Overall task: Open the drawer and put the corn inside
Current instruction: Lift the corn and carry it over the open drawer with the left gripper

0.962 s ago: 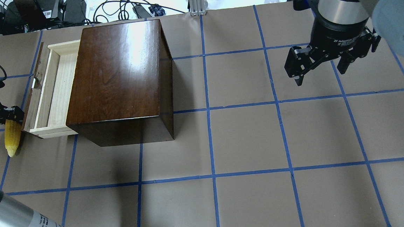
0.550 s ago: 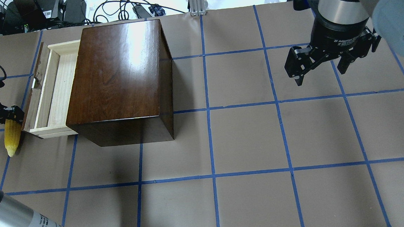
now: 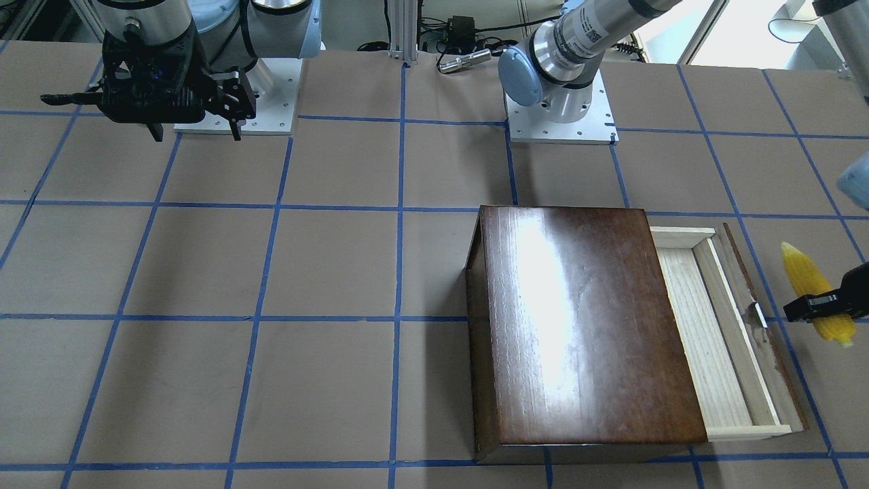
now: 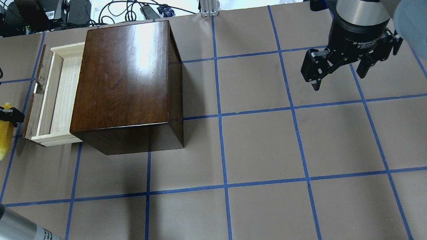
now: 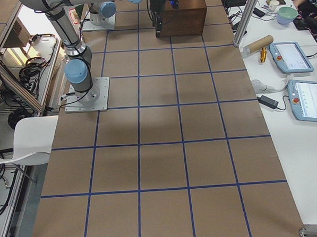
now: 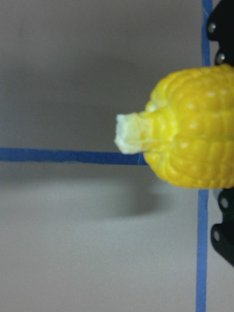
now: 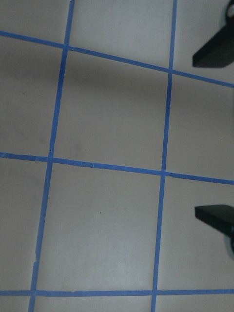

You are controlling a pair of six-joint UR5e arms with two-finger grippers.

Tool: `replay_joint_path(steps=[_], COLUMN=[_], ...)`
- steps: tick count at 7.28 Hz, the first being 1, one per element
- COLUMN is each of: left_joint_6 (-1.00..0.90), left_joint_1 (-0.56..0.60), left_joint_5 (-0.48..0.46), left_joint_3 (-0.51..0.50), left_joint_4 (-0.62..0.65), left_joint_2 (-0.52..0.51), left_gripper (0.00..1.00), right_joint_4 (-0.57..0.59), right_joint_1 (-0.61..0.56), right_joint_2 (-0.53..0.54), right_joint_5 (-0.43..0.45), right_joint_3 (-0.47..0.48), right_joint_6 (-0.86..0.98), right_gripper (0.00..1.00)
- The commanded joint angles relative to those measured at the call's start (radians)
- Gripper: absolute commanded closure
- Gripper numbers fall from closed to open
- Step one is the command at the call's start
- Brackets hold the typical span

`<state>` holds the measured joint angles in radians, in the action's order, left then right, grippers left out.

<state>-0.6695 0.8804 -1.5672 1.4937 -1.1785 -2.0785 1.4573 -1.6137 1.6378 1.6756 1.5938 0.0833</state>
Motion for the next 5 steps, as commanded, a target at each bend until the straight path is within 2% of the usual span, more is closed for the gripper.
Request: replay_joint_path(steps=[1, 2, 5], left_joint_6=[0.036, 0.074, 0.238], left_joint_1=[0.046, 0.081, 0.248], left_joint_5=[0.041, 0.042, 0.042], left_joint_3=[-0.116, -0.162, -0.145], left_joint_4=[-0.253, -0.330, -0.340], left_joint_2=[0.090, 0.113, 0.153], left_gripper=[1.00, 1.00, 1.00], right_joint_4=[0.000, 0.000, 0.000], right_joint_1=[0.000, 0.000, 0.000], right_joint_2=[0.000, 0.000, -0.001], right_joint_5=[0.001, 0.001, -0.001], right_joint_3=[0.000, 0.000, 0.000], right_joint_6=[0.000, 0.001, 0.001], right_gripper=[0.00, 0.00, 0.00])
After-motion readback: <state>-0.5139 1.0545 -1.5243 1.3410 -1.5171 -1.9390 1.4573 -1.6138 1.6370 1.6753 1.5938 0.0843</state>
